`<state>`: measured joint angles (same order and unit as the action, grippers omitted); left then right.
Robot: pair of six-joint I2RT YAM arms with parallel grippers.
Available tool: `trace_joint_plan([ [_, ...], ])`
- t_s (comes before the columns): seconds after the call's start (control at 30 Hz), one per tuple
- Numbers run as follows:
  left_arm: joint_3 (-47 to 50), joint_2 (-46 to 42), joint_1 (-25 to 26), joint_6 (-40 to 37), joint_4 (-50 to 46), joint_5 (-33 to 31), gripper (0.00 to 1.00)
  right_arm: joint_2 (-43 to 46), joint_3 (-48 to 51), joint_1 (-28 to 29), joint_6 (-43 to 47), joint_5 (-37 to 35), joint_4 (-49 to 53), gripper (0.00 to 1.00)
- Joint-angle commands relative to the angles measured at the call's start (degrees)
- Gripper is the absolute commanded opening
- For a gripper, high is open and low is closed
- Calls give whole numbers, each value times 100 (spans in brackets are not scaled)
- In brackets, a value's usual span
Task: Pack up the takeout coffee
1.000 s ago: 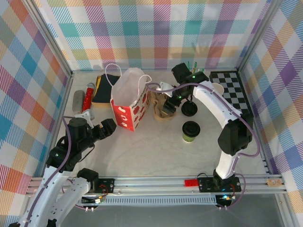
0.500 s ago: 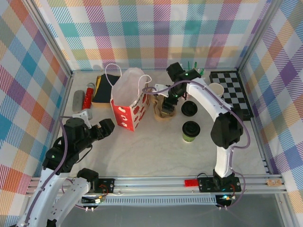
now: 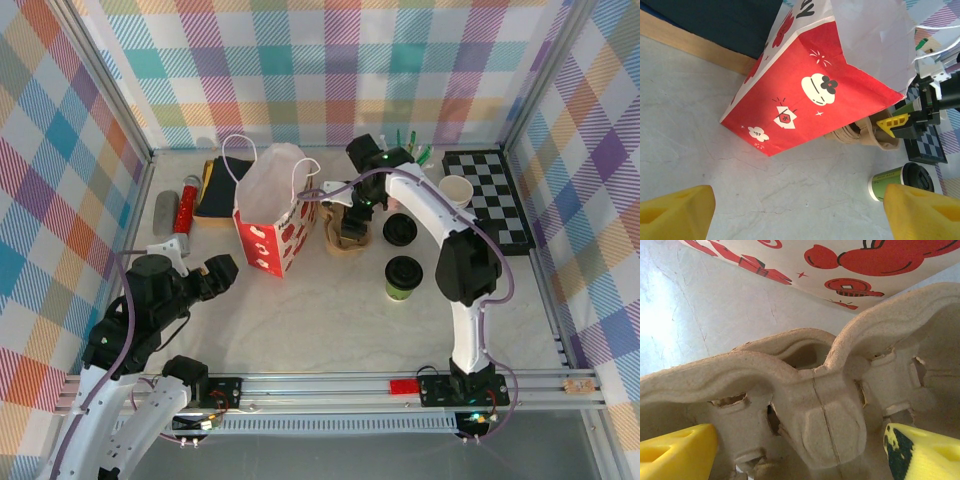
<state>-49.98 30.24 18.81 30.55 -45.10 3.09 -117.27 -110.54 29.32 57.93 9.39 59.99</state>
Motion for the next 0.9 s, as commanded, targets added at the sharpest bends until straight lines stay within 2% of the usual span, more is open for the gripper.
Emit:
trace_joint_plan([
  [0.0, 59, -58, -61, -49, 27, -10, 87, -148, -226, 47, 149, 63, 13, 86],
  [0.37, 41, -19, -61, -67, 19, -37, 87, -360, -263, 100, 187, -146, -180, 81],
  [0.47, 32, -27, -61, -75, 21, -50, 87, -368, -230, 101, 200, -165, -172, 75],
  [0.53, 27, -27, -61, -75, 19, -54, 87, -367, -214, 104, 208, -184, -163, 68],
  [0.6, 24, -27, -61, -83, 11, -55, 87, -347, -201, 109, 208, -183, -162, 66],
  [0.87, -17, -18, -61, -102, 10, -89, 87, -280, -124, 210, 210, -292, -172, 48],
])
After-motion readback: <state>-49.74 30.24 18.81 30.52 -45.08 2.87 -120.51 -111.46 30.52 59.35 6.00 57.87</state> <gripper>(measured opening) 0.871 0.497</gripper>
